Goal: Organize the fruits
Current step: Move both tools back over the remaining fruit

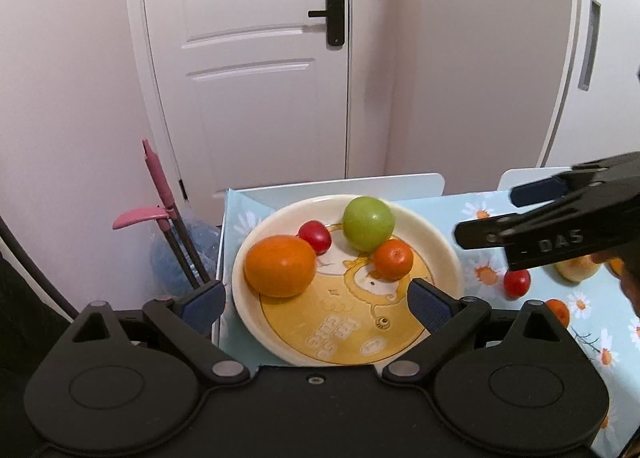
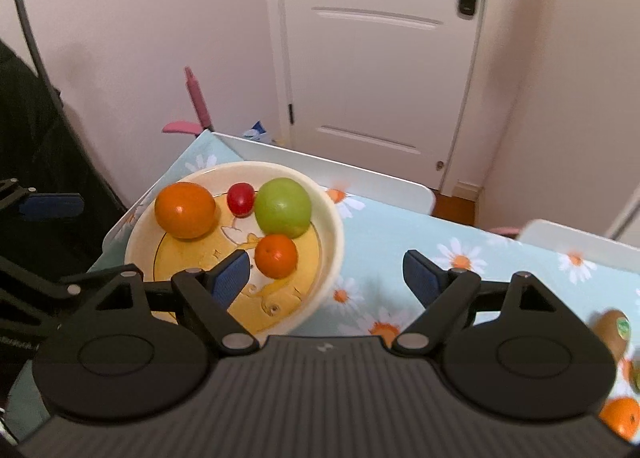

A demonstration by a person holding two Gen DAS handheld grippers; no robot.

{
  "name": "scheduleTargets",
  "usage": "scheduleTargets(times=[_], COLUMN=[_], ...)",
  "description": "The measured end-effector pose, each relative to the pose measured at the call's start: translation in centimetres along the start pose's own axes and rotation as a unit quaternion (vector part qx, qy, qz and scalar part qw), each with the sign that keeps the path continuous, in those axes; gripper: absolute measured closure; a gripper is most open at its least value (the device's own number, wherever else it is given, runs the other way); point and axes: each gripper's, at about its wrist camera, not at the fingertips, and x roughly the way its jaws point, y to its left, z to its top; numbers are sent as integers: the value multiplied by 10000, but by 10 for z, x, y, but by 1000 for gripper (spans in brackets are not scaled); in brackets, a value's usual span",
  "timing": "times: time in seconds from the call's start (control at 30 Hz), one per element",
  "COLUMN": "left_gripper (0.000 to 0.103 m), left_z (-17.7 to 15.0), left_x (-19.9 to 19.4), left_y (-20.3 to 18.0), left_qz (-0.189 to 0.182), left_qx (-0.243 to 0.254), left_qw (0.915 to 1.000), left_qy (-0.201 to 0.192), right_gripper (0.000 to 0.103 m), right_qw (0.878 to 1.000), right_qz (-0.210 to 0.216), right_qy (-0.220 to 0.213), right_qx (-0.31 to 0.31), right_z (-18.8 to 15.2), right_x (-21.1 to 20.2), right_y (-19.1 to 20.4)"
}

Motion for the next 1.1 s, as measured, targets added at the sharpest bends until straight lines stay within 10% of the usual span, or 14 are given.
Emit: scheduleTargets(times=[1.1], left_gripper=[1], left_z=[-17], left_x=[-67], left_y=[-177], left_qz=[362], left_qx=[-277], left_qw=[9985], left_qy=[-294], right_gripper=[0], right_qw=[9990], right_qz=[-344], right_qy=[-195], right_qx=[211], right_z=[-124], right_x=[-159], right_y=[-159])
